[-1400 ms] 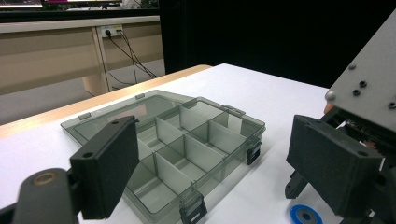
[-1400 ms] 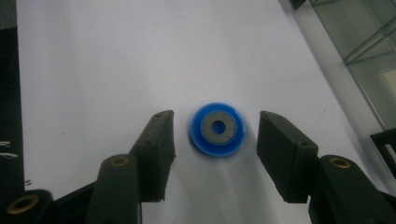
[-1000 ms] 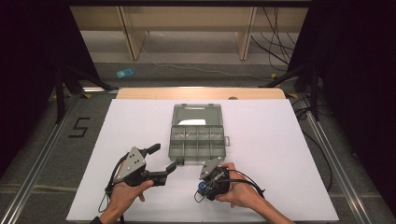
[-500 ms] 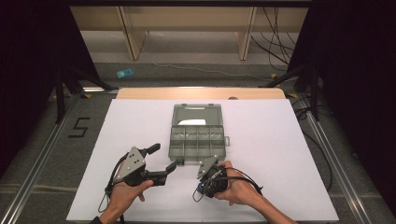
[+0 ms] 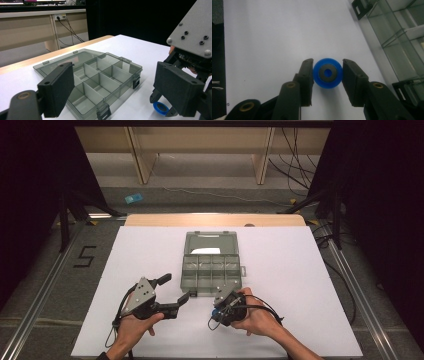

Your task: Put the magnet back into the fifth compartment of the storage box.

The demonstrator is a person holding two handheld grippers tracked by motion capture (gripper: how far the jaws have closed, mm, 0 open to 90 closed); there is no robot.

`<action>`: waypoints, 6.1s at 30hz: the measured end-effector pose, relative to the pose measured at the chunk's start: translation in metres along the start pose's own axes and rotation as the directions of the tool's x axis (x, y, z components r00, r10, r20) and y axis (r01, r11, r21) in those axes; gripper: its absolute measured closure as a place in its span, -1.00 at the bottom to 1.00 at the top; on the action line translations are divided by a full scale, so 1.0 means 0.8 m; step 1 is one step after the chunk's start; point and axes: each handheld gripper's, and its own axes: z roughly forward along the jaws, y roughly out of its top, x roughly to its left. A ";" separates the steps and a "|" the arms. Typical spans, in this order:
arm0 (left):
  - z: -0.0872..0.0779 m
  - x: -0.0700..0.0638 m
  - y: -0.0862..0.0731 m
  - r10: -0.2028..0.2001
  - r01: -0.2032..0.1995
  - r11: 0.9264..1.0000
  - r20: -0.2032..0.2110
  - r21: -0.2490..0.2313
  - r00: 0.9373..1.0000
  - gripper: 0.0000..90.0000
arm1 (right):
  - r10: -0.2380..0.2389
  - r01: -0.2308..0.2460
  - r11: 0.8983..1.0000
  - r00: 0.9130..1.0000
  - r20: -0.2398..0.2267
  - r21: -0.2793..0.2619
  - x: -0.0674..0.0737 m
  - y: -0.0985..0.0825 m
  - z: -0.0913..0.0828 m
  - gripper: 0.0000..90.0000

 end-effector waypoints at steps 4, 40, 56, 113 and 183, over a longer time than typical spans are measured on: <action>0.000 0.000 0.000 0.000 0.000 1.000 0.000 0.000 1.000 -0.64 | 0.001 -0.001 1.000 1.000 0.006 -0.016 -0.004 0.003 -0.005 0.38; -0.001 0.000 0.000 -0.004 0.004 1.000 -0.005 0.000 1.000 -0.64 | 0.013 -0.009 0.996 0.999 0.049 -0.090 -0.044 0.046 -0.032 0.38; -0.001 0.001 0.000 -0.006 0.006 1.000 -0.004 0.001 1.000 -0.64 | 0.013 -0.005 0.993 0.998 0.062 -0.115 -0.059 0.068 -0.025 0.38; -0.003 0.002 0.000 -0.009 0.010 1.000 -0.010 0.010 1.000 -0.65 | -0.014 0.023 0.991 0.998 0.067 -0.131 -0.081 0.122 0.023 0.38; -0.002 0.001 0.000 -0.005 0.005 1.000 -0.008 0.016 1.000 -0.65 | 0.026 -0.008 0.988 0.993 0.113 -0.154 -0.076 0.118 0.002 -0.31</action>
